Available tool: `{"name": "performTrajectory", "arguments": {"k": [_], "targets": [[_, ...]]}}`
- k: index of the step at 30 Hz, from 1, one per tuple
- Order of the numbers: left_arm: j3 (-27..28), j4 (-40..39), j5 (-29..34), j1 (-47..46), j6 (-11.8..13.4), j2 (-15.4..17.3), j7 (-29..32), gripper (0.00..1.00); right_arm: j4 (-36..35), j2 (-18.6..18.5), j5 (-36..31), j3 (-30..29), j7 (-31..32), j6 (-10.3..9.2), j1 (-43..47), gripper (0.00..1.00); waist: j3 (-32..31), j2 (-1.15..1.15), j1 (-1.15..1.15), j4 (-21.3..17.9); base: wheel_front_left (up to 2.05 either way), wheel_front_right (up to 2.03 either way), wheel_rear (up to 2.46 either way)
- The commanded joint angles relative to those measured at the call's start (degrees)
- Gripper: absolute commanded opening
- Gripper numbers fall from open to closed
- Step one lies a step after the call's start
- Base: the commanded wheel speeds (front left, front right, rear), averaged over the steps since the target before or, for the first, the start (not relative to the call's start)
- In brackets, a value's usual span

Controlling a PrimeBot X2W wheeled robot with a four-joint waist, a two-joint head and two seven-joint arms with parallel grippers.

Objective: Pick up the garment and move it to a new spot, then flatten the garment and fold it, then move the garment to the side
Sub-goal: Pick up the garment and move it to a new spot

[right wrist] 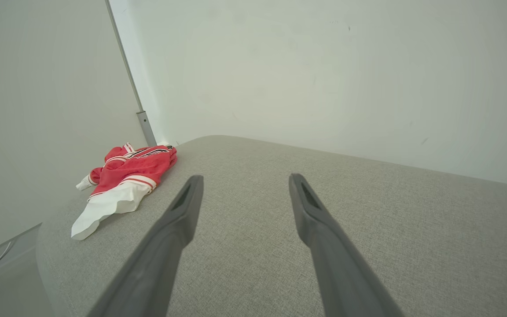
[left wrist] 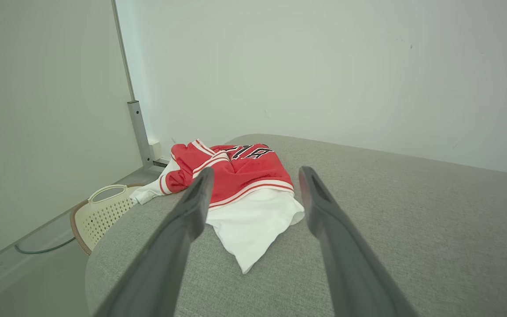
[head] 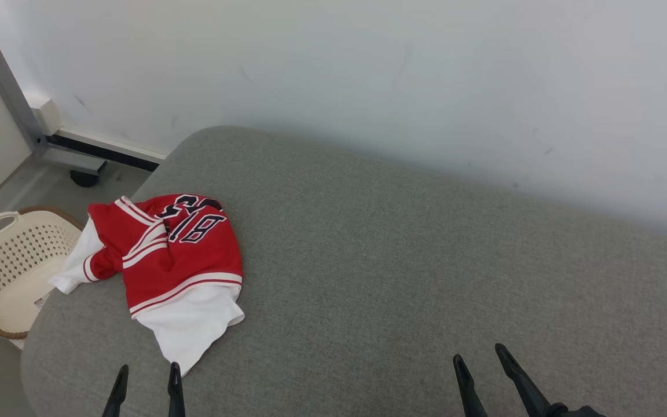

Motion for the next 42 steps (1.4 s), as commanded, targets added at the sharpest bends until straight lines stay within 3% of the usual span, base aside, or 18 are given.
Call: {"name": "performTrajectory", "arguments": {"k": [1, 12, 17, 22, 33, 42], "targets": [[0.27, -0.01, 0.18, 0.19, -0.08, -0.1, -0.19, 1.0, 0.01, -0.02, 0.17, 0.09, -0.23, -0.14, -0.39, 1.0, 0.03, 0.0, 0.0, -0.07, 0.0, 0.0, 0.0], [1.54, 2.15, -2.0, -3.63, 0.13, -0.09, -0.19, 1.0, -0.41, -1.63, -0.4, -0.12, -0.22, -0.14, -0.4, 1.0, 2.54, 0.0, 0.0, -1.19, 0.0, 0.0, 0.0], [4.09, 7.55, -3.43, -12.08, -1.18, 0.11, -0.19, 1.0, -0.49, -3.87, -0.99, 0.71, -0.22, -0.14, -2.52, 1.0, 7.19, 0.0, 0.0, -1.85, 0.0, 0.0, 0.0], [6.74, 20.44, -5.39, -26.69, -2.3, 2.71, -0.16, 1.0, -0.79, -7.9, -1.6, 0.92, -0.22, -0.14, -6.0, 1.0, 13.52, 0.0, 0.0, -3.01, 0.0, 0.0, 0.0], [8.83, 42.54, -9.43, -48.97, -3.11, 9.22, 11.81, 1.0, -1.26, -11.66, -2.23, 1.91, -0.23, -0.14, -11.46, 1.0, 21.77, 0.0, 0.0, -5.31, 0.0, 0.0, 0.0], [9.8, 54.31, -12.2, -57.83, -3.05, 12.9, 23.72, 1.0, -0.11, -12.29, -1.81, 2.19, -0.23, -0.14, -13.7, 1.0, 25.05, 0.0, 0.0, -6.86, 0.0, 0.0, 0.0]]}}
